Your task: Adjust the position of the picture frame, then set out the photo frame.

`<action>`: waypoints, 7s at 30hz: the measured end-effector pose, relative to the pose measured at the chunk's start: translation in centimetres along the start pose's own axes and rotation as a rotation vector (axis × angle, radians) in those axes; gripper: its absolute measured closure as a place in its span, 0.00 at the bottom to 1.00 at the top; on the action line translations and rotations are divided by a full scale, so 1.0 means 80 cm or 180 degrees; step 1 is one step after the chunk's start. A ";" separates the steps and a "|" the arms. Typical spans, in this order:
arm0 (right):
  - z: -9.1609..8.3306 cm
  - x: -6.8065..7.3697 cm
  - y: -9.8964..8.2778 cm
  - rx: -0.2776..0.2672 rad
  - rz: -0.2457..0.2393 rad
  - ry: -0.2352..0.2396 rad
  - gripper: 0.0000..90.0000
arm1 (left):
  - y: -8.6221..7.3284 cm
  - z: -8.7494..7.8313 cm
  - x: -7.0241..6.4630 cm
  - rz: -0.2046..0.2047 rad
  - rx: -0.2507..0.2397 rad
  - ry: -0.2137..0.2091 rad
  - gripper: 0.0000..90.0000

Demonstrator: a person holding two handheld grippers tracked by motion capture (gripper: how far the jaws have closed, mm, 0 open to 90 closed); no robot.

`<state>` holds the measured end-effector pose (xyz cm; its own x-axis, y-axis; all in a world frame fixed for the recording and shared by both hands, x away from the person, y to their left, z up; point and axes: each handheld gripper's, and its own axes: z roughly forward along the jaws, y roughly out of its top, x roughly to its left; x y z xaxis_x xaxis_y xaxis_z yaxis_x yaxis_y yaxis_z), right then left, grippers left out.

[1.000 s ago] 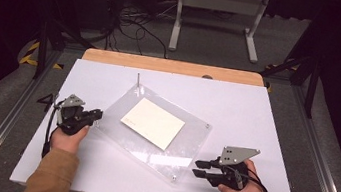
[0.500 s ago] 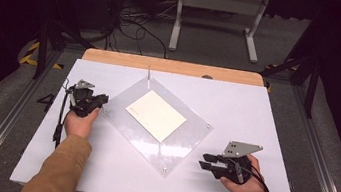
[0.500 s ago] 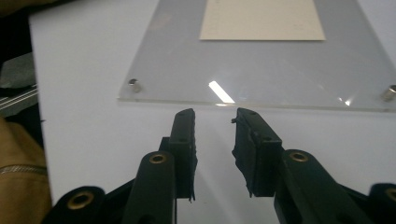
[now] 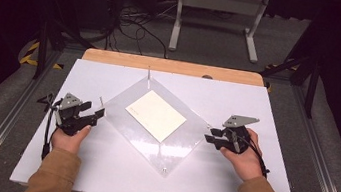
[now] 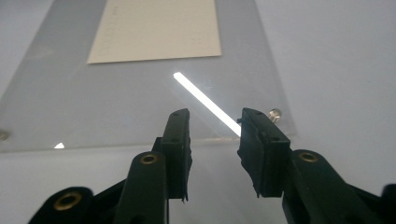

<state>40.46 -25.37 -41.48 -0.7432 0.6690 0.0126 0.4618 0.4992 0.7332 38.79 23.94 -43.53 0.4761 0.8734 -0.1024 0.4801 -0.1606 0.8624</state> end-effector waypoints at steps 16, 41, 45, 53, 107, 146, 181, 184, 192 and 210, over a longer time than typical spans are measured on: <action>0.048 -0.046 0.007 0.0033 0.0180 -0.0186 0.82 | -0.005 -0.025 -0.031 0.0258 -0.0012 -0.0387 0.43; 0.040 -0.011 -0.004 0.0312 -0.0476 0.0321 0.93 | -0.019 -0.018 -0.019 0.0110 0.0132 -0.0393 0.44; 0.034 0.004 -0.011 0.0321 -0.0582 0.0443 0.93 | -0.020 -0.018 -0.017 0.0095 0.0141 -0.0386 0.44; 0.021 0.047 -0.024 0.0350 -0.0840 0.0695 0.93 | -0.023 -0.016 -0.012 0.0038 0.0201 -0.0249 0.45; -0.041 0.142 -0.087 0.0462 -0.1122 0.1300 0.93 | 0.090 0.174 -0.065 0.0185 0.0333 -0.0294 0.92; -0.067 0.082 -0.063 -0.0521 -0.0187 0.0438 0.71 | 0.033 0.042 -0.080 0.0644 0.0057 -0.0718 0.46; 0.038 -0.042 0.039 -0.0693 0.0275 -0.0449 0.77 | -0.016 -0.025 -0.074 0.0546 0.0098 -0.0866 0.44; 0.047 -0.050 0.041 -0.0640 0.0349 -0.0469 0.75 | -0.018 -0.028 -0.072 0.0541 0.0090 -0.0842 0.44; 0.067 -0.057 0.048 -0.0531 0.0241 -0.0581 0.82 | -0.020 -0.026 -0.072 0.0526 0.0112 -0.0863 0.44; 0.079 -0.060 0.056 -0.0547 0.0241 -0.0573 0.95 | -0.021 -0.023 -0.076 0.0560 0.0118 -0.0930 0.44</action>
<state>49.16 -22.85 -42.52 -0.6043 0.7958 -0.0380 0.4125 0.3533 0.8396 33.76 19.69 -43.44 0.7425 0.6630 -0.0960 0.3957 -0.3185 0.8614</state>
